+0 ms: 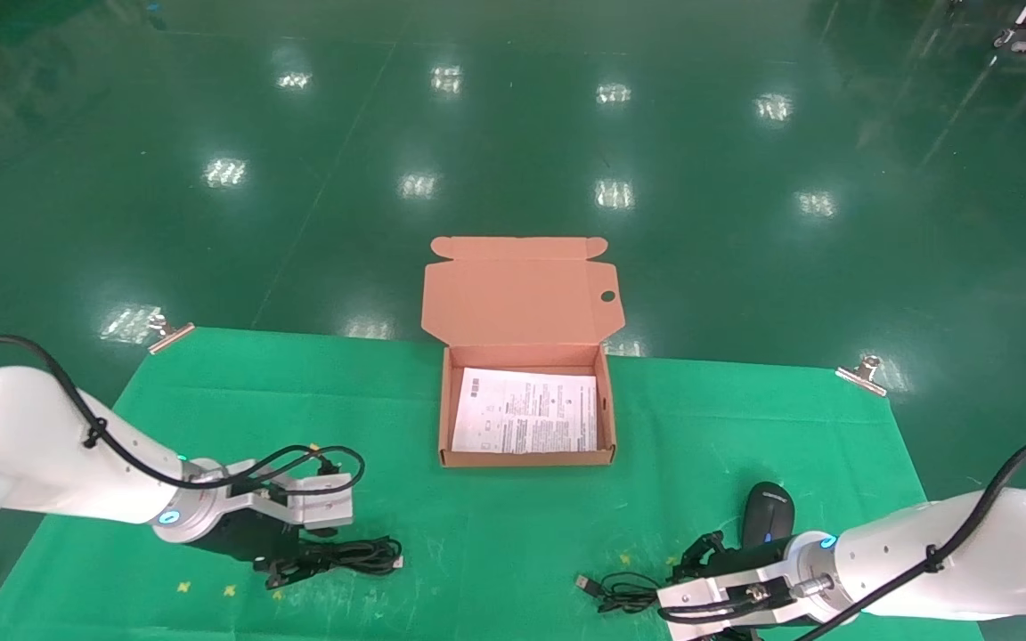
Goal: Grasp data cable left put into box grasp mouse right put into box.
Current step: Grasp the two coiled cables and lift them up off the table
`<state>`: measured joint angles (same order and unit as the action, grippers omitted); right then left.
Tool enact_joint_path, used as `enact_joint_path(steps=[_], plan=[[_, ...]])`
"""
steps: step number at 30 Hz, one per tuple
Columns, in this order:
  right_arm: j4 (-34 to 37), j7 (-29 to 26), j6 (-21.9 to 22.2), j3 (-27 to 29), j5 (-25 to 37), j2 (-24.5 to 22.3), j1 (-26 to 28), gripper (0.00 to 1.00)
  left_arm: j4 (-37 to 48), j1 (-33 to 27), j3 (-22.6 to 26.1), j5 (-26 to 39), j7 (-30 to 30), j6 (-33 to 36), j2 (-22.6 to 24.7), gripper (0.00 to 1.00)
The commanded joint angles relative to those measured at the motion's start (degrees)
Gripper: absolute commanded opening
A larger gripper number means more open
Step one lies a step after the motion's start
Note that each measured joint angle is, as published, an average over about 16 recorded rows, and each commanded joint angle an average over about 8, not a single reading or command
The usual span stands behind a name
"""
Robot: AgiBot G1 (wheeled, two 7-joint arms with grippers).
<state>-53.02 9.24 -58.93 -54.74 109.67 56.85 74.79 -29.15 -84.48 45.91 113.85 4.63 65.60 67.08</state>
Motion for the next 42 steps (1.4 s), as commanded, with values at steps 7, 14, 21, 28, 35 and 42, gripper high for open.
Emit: enact_joint_path(steps=[7, 14, 21, 28, 35, 42], plan=[[-0.07, -0.03, -0.04, 0.03, -0.04, -0.03, 0.02, 0.0, -0.08, 0.02, 0.0, -0.02, 0.03, 0.03, -0.03, 0.0], [-0.39, -0.13, 0.17, 0.46, -0.34, -0.35, 0.52, 0.0, -0.29, -0.29, -0.12, -0.14, 0.02, 0.12, -0.21, 0.0], [-3.91, -1.64, 0.46, 2.94, -0.88, -3.75, 4.6, 0.0, -4.03, -2.8, -0.81, -0.73, 0.4, 2.13, -2.38, 0.0], [-10.98, -4.79, 0.65, 6.02, 0.58, -8.79, 10.79, 0.0, -14.82, -6.18, -1.54, -0.42, 2.06, 5.62, -7.52, 0.0], [-16.69, -6.68, 2.62, 8.68, 2.39, -9.66, 16.65, 0.0, -26.98, -9.07, -3.71, -1.19, 6.7, 6.95, -11.38, 0.0], [-15.24, -4.65, 5.09, 9.96, 1.88, -5.23, 21.51, 0.0, -34.01, -11.28, -5.93, -2.3, 10.49, 5.48, -11.44, 0.0]])
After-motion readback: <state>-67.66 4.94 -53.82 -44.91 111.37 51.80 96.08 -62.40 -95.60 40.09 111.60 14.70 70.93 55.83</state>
